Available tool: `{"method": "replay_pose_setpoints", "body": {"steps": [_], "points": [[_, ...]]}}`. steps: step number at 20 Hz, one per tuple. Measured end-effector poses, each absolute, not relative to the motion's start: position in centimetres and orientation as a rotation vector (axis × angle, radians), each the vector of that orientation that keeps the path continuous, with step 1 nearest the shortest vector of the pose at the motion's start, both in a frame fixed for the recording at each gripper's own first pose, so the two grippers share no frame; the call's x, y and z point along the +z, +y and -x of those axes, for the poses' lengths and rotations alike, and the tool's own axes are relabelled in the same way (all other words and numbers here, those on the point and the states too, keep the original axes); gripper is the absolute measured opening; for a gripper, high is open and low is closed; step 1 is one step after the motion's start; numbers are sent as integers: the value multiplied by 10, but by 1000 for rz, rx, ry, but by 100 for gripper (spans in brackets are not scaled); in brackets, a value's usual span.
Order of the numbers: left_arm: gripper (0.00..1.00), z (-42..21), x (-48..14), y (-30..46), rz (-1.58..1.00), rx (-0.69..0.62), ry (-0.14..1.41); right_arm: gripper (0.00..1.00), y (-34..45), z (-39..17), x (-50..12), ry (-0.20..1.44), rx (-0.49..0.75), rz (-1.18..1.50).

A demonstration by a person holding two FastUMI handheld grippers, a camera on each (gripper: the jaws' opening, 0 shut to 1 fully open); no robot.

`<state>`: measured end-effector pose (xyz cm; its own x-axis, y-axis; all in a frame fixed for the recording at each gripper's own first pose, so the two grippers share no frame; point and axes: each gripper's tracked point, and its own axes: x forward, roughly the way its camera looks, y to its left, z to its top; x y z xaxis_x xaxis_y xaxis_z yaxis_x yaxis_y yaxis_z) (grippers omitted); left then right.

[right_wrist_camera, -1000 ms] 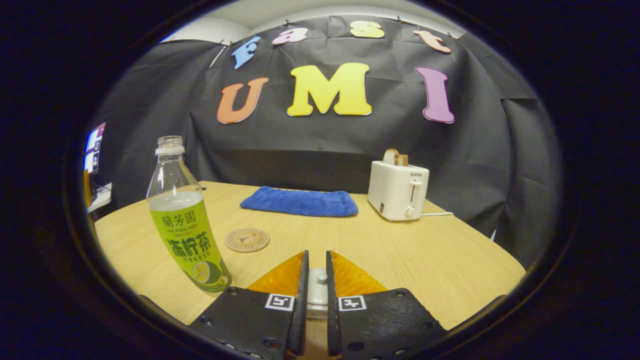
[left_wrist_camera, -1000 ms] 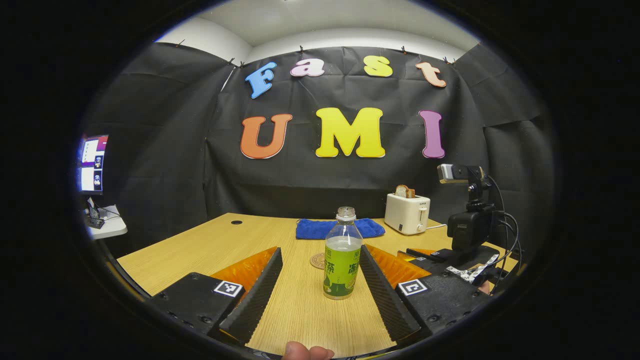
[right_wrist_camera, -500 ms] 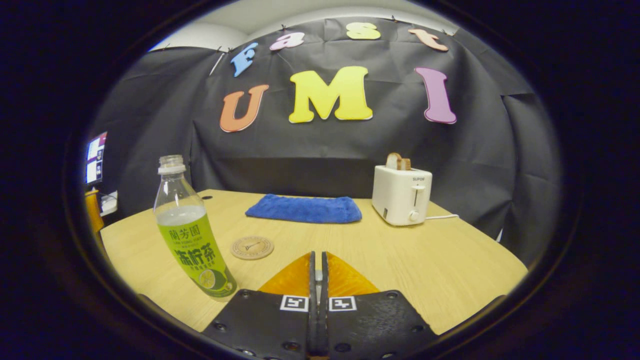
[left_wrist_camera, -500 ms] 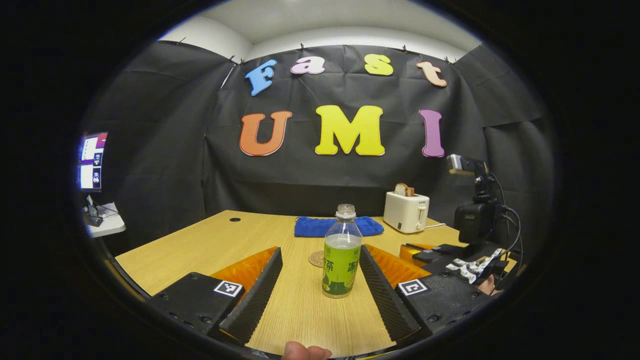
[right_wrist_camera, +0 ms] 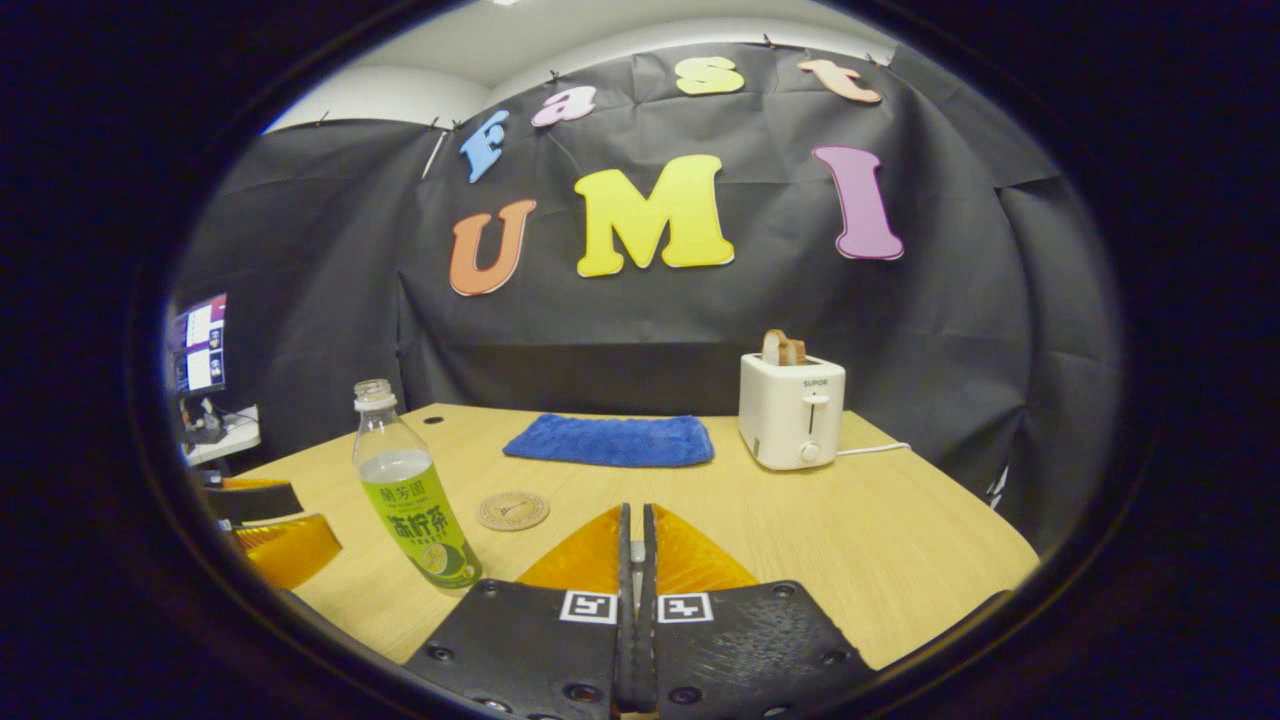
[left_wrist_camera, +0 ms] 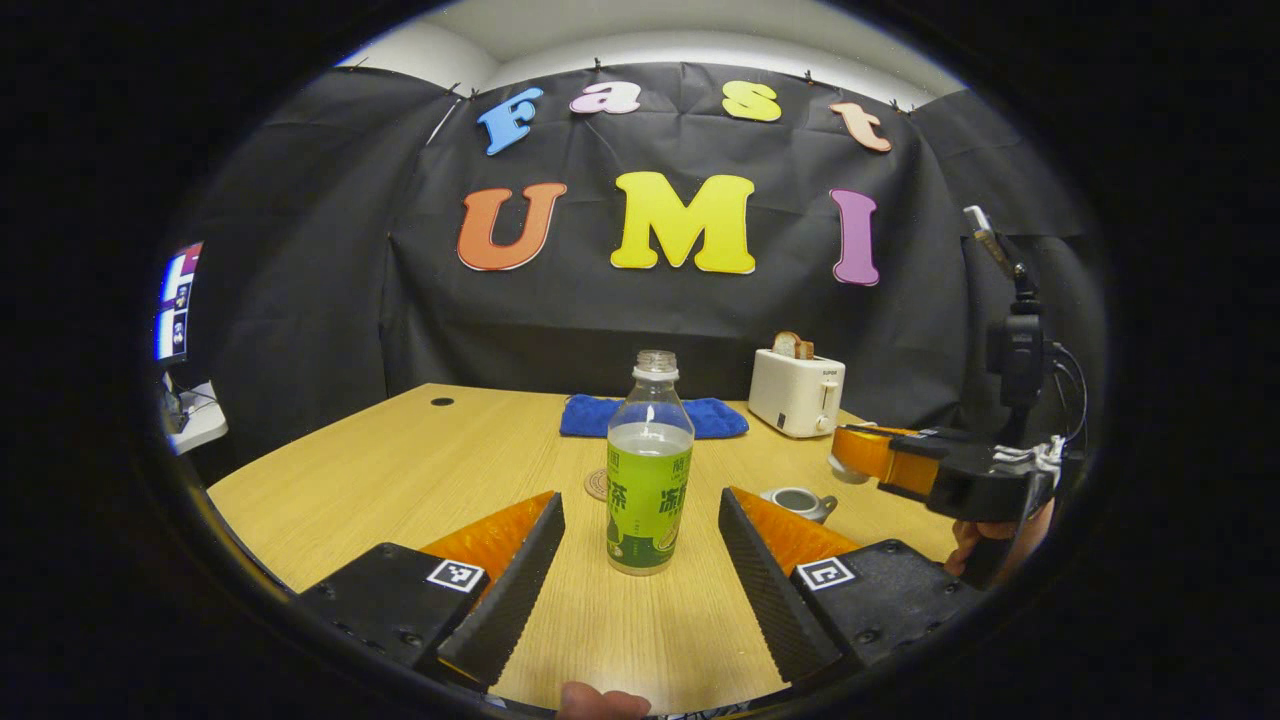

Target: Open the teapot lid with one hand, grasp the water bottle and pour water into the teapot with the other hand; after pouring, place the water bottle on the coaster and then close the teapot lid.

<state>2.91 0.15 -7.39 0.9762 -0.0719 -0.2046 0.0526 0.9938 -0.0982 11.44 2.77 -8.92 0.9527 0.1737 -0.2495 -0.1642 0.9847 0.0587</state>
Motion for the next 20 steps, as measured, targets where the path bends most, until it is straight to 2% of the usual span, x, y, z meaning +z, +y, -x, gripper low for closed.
{"method": "replay_pose_setpoints", "body": {"steps": [11,20], "points": [[98,-78,-118,-9,70,-29,314,0,-24,-97,-94,255,150,-96],[98,-96,-134,-5,63,-28,349,0,-25,-93,-94,266,154,-70]]}}
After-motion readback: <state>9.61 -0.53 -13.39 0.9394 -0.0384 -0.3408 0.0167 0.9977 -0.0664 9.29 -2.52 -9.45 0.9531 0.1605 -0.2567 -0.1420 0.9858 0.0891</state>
